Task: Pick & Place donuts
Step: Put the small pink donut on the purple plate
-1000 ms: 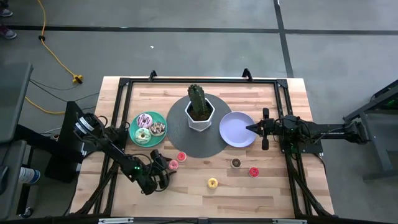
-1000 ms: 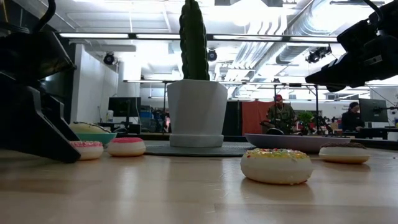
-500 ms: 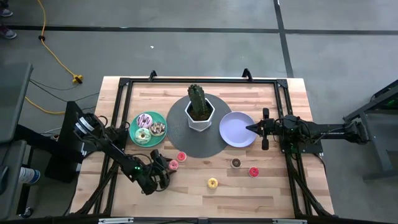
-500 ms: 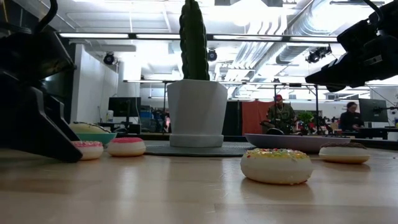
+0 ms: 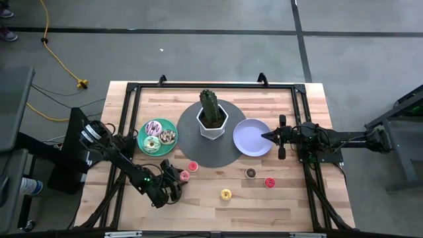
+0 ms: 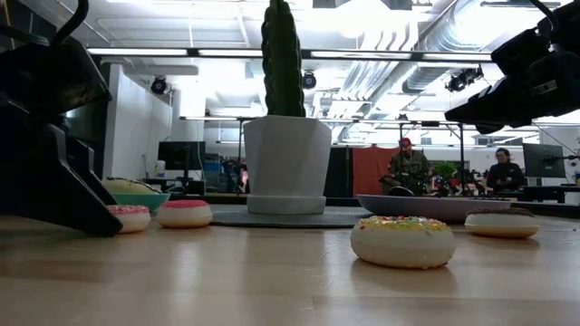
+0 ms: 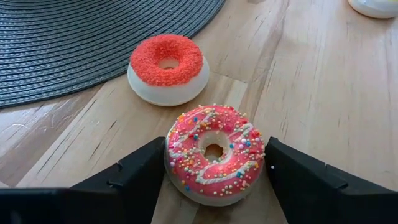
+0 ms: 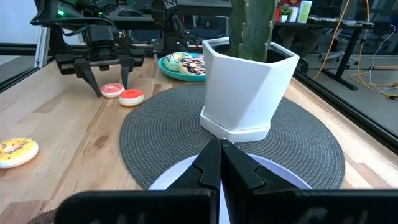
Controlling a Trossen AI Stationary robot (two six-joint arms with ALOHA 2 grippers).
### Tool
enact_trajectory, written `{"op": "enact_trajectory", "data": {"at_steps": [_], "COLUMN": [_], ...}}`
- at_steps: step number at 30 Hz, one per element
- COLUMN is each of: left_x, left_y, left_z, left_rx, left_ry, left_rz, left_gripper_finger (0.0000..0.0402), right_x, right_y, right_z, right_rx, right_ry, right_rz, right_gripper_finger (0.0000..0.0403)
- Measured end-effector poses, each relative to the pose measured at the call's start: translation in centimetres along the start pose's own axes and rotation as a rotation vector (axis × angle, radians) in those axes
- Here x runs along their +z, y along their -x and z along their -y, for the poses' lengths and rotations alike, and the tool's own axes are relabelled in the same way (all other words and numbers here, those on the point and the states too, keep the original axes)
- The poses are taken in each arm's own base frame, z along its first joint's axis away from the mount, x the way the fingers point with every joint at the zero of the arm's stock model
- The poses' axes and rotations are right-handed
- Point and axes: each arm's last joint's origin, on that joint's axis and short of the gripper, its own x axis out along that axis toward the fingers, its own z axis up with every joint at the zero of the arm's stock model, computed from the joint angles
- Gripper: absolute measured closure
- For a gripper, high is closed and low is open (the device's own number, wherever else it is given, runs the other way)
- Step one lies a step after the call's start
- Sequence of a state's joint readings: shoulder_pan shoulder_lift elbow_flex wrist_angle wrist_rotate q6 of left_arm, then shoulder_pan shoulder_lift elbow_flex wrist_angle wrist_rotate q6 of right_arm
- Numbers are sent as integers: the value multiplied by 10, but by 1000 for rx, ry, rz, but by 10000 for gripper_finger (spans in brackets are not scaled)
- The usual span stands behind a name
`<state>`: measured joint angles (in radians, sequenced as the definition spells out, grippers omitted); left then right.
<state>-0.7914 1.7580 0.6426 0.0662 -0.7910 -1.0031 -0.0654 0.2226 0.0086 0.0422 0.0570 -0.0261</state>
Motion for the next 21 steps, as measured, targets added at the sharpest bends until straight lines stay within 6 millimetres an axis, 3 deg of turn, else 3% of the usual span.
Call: {"op": "enact_trajectory", "data": {"at_steps": [21], "left_x": [0], "left_y": [0], "left_z": [-1], "left_rx": [10], "left_ry": [-8], "left_rz": [2], "left_gripper_finger": [138], "right_x": [0], "right_y": [0], "right_z": [0], "right_rx": [0], "right_ry": [0], "right_rz": [0], "right_gripper_finger": [402]}}
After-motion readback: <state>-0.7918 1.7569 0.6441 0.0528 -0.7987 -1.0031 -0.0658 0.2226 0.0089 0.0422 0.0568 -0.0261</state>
